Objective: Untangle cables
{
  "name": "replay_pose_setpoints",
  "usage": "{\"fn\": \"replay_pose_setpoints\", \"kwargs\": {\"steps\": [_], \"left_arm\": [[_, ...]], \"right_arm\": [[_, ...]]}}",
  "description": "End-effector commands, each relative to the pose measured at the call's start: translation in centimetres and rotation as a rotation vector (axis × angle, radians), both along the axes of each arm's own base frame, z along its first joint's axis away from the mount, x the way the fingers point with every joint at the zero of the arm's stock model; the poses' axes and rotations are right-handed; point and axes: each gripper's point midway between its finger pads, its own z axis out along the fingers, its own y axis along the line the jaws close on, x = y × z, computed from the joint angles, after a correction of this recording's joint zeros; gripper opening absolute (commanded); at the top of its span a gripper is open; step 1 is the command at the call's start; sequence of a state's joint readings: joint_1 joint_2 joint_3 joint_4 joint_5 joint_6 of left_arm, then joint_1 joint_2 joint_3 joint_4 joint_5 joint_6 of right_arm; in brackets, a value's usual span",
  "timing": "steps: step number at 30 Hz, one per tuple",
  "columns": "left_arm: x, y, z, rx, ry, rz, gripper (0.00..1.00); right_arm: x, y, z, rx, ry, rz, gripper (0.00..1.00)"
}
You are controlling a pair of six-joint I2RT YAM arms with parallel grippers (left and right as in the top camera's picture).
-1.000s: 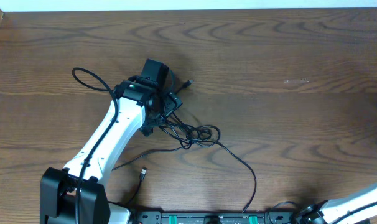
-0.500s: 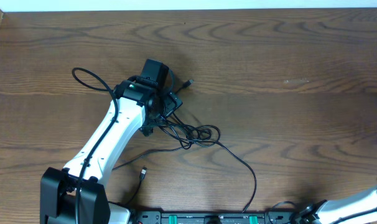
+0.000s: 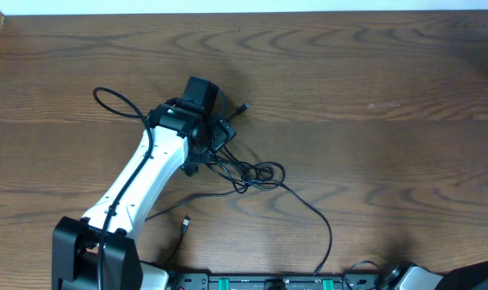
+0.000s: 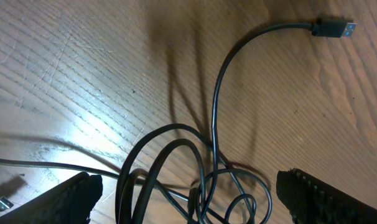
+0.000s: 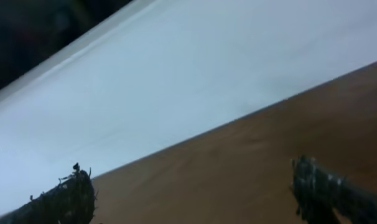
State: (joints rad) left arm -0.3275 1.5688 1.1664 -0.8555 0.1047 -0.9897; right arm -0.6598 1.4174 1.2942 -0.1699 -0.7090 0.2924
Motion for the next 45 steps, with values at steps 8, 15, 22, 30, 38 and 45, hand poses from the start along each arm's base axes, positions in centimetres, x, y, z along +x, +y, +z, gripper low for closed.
{"fn": "replay_pose_setpoints", "kwargs": {"steps": [8, 15, 22, 30, 38, 45], "left_arm": [[-0.4, -1.2, 1.1, -0.078, 0.007, -0.022, 0.72], [-1.7, -3.7, 1.6, -0.241, 0.090, 0.030, 0.08], [3.3, -7.5, 5.1, -0.439, -0.156, -0.087, 0.08], [5.5, -14.4, 15.0, -0.860, -0.493, -0.476, 0.08], [3.2, -15.9, 18.4, -1.053, -0.486, -0.618, 0.08], [2.6, -16.5, 21.6, -1.162, -0.530, -0.686, 0.08]], "right_arm": [[-1.4, 13.1, -10.1, 0.208, 0.478, 0.212, 0.99], [-3.8, 15.8, -14.3, 0.159, 0.688, 0.187, 0.99], [-7.6, 21.2, -18.9, 0.252, 0.854, 0.350, 0.88], [-10.0, 27.5, -21.1, 0.411, 0.824, 0.630, 0.75], [-10.3, 29.8, -22.3, 0.474, 0.758, 0.717, 0.84], [-9.9, 31.1, -20.4, 0.535, 0.691, 0.800, 0.84]]}}
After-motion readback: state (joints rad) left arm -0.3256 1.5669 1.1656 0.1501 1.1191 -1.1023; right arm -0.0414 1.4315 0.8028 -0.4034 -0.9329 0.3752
